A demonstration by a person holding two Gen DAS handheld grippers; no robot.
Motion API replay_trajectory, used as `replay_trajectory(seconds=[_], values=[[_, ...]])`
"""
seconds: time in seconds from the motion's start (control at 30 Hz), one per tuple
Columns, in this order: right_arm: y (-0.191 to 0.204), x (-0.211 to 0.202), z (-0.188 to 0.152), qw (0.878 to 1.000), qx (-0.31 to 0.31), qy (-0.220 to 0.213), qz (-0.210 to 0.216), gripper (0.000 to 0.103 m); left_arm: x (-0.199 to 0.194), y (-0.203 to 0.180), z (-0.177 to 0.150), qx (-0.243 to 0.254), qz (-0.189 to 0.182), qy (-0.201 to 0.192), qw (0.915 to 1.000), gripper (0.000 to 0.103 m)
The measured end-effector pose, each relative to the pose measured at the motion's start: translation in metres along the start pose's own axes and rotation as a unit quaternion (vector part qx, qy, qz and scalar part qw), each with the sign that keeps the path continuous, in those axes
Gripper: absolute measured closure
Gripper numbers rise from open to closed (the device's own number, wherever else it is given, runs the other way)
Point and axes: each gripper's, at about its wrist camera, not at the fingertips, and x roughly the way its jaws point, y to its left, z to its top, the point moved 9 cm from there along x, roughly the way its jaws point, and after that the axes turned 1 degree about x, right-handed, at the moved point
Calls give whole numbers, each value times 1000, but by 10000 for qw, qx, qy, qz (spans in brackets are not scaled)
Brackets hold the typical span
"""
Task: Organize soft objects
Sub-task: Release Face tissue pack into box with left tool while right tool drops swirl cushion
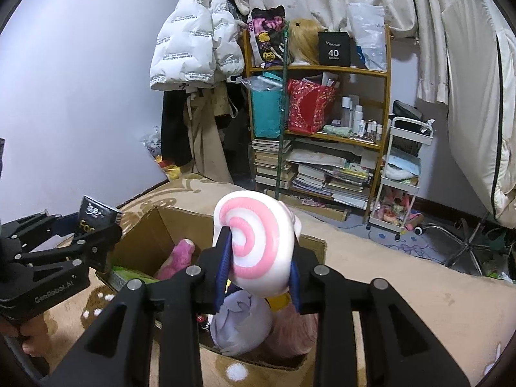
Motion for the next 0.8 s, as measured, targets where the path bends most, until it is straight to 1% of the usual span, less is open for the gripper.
replay_trajectory(seconds=[0.2, 0.33, 0.53, 0.57, 0.63, 0.7, 0.8], values=[[3, 1, 2, 9988, 325, -85, 364, 68, 10, -8, 2, 159, -128, 77, 9998, 58], [-1, 0, 2, 9969, 589, -133, 504, 66, 15, -17, 3, 265, -348, 118, 9990, 57], [-6, 8, -3, 9927, 921, 41, 772, 63, 20, -31, -2, 422, -543, 214, 9974, 57], [-6, 10, -5, 9922, 951, 64, 799, 63, 20, -33, -3, 435, -554, 213, 9973, 55], [-7, 11, -7, 9921, 962, 87, 795, 61, 20, -35, -4, 480, -554, 204, 9971, 39], [-6, 12, -9, 9916, 965, 153, 843, 60, 19, -37, -5, 553, -493, 185, 9971, 35], [-5, 13, -11, 9917, 941, 210, 852, 58, 21, -37, -10, 618, -395, 285, 9969, 34]])
